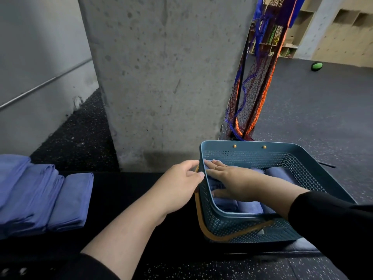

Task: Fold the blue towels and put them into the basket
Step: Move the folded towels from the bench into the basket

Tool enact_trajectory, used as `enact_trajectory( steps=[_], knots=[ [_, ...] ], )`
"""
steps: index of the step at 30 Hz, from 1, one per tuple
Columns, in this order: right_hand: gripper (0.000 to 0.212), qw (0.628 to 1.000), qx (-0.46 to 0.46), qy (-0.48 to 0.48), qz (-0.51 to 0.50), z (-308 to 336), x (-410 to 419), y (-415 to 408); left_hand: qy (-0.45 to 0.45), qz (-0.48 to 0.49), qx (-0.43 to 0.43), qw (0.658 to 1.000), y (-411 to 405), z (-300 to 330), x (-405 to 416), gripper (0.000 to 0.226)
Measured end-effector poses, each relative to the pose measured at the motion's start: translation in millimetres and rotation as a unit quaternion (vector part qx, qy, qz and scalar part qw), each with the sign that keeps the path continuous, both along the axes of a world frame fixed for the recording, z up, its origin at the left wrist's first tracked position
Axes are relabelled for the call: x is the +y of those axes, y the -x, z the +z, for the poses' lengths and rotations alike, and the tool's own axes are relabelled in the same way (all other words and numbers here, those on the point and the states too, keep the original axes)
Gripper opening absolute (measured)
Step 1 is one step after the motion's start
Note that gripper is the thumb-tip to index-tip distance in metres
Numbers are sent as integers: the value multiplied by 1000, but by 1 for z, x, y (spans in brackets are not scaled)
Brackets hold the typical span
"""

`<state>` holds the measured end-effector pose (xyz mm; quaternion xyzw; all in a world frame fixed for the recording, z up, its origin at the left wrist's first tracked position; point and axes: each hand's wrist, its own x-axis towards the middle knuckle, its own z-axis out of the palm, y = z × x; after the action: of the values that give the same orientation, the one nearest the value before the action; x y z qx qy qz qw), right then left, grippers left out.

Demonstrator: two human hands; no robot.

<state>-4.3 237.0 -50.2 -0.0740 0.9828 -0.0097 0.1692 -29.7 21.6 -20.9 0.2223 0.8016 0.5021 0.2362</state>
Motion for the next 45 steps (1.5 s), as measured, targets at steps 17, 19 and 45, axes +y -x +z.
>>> enact_trajectory(
  steps=[17,19,45],
  knots=[
    [77,993,54,52,-86,20,-6,2,12,-35,30,999,-10,3,-21,43],
    [58,989,97,62,-92,29,-5,-2,10,-9,40,999,-6,2,-29,41],
    [53,814,-43,471,-338,-105,-315,133,397,45,79,913,54,-84,-243,36]
  ],
)
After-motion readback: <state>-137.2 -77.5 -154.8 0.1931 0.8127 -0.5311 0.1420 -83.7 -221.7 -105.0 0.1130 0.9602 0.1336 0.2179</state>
